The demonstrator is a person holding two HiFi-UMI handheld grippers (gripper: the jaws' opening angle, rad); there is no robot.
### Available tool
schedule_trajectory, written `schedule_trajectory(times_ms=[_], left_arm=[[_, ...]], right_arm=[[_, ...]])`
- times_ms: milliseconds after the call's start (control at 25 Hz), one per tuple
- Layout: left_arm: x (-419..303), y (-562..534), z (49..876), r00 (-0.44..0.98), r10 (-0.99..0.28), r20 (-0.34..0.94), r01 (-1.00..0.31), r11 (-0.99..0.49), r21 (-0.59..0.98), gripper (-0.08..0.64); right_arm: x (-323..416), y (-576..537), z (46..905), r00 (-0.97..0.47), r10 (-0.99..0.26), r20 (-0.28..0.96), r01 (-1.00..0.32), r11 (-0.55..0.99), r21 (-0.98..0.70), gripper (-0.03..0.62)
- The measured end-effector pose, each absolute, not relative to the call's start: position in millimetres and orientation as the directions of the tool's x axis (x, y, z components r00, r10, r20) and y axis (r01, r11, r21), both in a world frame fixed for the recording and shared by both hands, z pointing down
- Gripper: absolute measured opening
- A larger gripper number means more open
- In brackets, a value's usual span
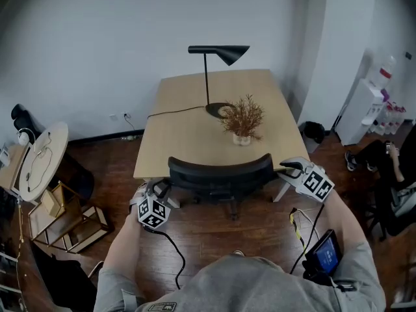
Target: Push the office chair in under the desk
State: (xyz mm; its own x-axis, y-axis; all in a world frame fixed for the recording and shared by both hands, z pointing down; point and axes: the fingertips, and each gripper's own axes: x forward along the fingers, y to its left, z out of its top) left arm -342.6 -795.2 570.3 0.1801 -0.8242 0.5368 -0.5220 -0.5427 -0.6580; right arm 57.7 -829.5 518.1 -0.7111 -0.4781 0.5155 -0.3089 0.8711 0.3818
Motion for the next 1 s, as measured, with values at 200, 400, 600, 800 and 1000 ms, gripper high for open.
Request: schedule_trajectory(times_ms=[200,400,600,800,1000], left_arm=[[-348.2,-778.8,527.5,0.158,-0.916,0.368,-0.748,-0.354,-0.561,0.002],[-328.9,-739.8,500.1,0.22,-0.939,0.265,-0.855,-0.317,-0.411,0.002],[-319.8,-679.2,493.5,0.267,-0.941,0.208,-0.884,-0.325,-0.336,0.002],[-316.6,-644.6,496.5,0.31,-0.929,0.203,-0.893,-0.358,-0.274,0.002],[-312.0,-613.5,507.2,0.34,-0.917,0.208,-0.896,-0.383,-0.225,0.002]], right_arm=[[86.3,-834.2,478.7,-0.708,-0.624,0.332,-0.567,0.782,0.259,0.035],[97.8,-802.5,456.0,-0.689,-0.697,0.197,-0.696,0.713,0.087,0.008],[90.9,-731.6,455.9,-0.682,-0.718,0.142,-0.721,0.692,0.04,0.006],[82.8,-683.8,467.9,-0.669,-0.726,0.161,-0.732,0.68,0.022,0.006],[81.7,-637.2,486.6,-0.659,-0.727,0.193,-0.741,0.672,0.003,0.006]])
